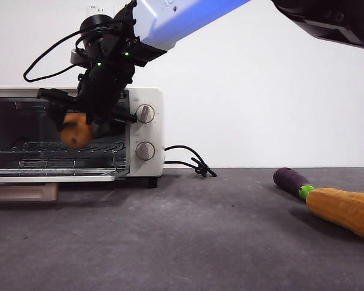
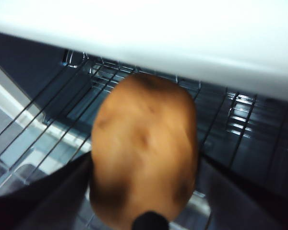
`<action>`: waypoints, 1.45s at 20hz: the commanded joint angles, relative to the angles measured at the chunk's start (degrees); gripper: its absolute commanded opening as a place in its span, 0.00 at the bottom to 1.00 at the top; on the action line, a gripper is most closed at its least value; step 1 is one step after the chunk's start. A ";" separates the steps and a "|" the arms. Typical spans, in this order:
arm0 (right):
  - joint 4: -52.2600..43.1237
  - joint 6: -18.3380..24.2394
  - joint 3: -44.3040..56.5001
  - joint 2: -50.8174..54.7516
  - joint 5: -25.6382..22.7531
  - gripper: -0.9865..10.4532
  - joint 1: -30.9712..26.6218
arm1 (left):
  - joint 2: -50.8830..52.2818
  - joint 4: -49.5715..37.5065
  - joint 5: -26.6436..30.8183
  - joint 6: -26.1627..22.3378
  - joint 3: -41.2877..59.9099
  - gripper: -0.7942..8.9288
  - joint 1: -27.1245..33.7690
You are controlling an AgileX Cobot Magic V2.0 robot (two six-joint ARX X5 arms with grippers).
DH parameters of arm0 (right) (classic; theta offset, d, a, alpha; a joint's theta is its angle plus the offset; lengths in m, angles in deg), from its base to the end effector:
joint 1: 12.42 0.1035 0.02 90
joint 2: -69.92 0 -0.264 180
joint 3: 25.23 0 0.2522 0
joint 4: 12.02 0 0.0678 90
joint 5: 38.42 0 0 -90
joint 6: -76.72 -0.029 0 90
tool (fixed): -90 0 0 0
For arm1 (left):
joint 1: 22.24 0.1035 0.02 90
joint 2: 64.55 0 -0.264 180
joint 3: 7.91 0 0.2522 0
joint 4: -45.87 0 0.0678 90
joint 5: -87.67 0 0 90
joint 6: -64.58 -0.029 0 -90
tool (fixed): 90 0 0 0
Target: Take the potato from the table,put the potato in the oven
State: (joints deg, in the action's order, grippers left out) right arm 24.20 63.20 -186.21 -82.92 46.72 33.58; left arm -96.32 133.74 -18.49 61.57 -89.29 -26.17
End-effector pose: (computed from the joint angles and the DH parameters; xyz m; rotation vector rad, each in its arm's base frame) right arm 0.4115 0.4226 0.2142 0.0071 0.5306 0.6439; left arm 0.0335 -0.0104 0.3754 -0.0214 0.6580 -0.3548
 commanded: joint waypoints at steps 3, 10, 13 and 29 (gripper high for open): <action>2.58 0.02 -1.86 -1.92 0.04 0.61 0.63 | 0.11 0.98 -0.04 -0.20 0.09 0.08 -0.13; 15.30 0.00 -12.35 -1.88 -6.51 0.61 2.16 | 0.11 1.22 -0.09 -0.17 0.09 0.08 -0.13; 29.83 -3.10 -20.87 -1.86 -6.67 0.61 3.28 | 0.11 1.20 -0.07 -0.15 0.09 0.08 -0.13; 56.83 8.63 -37.55 8.13 -12.28 0.11 9.29 | -10.10 -7.67 11.74 -1.01 0.09 0.08 0.09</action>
State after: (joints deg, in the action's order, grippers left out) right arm 79.48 69.71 -219.08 -75.20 34.41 42.54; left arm -106.33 126.55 -6.97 61.36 -89.31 -26.17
